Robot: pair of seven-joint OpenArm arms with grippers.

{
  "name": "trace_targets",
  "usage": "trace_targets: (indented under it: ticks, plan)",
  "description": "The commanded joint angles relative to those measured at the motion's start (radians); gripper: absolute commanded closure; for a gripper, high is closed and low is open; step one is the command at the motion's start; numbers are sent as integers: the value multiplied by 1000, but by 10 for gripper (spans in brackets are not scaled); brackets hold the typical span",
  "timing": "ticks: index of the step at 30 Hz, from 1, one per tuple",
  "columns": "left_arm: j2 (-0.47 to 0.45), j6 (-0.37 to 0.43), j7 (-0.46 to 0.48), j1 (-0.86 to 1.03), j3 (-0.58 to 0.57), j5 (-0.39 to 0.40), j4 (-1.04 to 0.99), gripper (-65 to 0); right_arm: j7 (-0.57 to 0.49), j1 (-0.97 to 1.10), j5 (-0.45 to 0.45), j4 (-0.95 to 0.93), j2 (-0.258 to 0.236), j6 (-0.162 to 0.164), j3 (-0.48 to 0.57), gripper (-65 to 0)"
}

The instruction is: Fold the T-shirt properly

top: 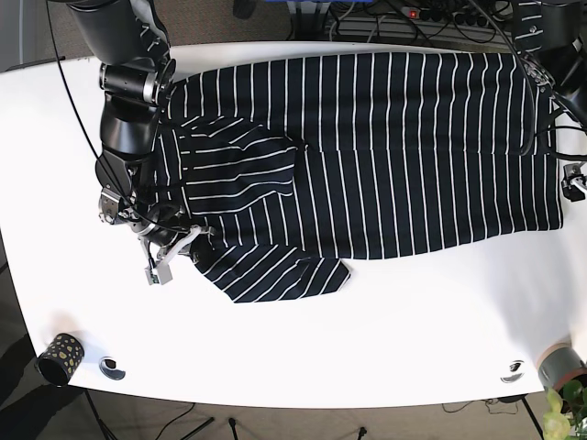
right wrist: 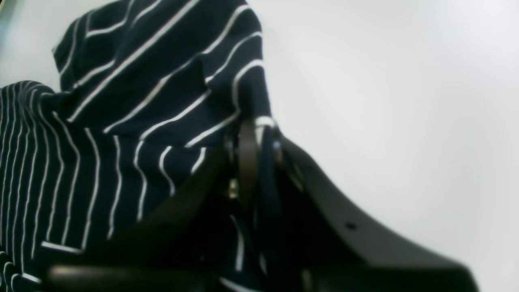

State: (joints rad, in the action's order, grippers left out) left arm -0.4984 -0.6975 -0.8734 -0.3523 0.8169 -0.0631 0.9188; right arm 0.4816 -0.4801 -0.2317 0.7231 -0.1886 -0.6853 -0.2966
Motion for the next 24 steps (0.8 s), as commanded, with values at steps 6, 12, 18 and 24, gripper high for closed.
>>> trace_targets:
  ticks: [6,12,18,24]
  plan:
    - [-36,-1,98,-103,-37,16,-168,-469,-21,-27,-15,17,-10,-13,-2,-11]
    - [-36,-1,158,-162,-41,13,-301,-471,-19,-27,-15,17,-9,-13,-2,-11]
    - [-36,-1,222,-192,-43,9,-399,-471,-19,-25,-16,19,-10,-13,-2,-11]
    - [-30,-1,225,-192,-49,9,-410,-397,-19,-25,-16,22,-10,-13,-2,-11]
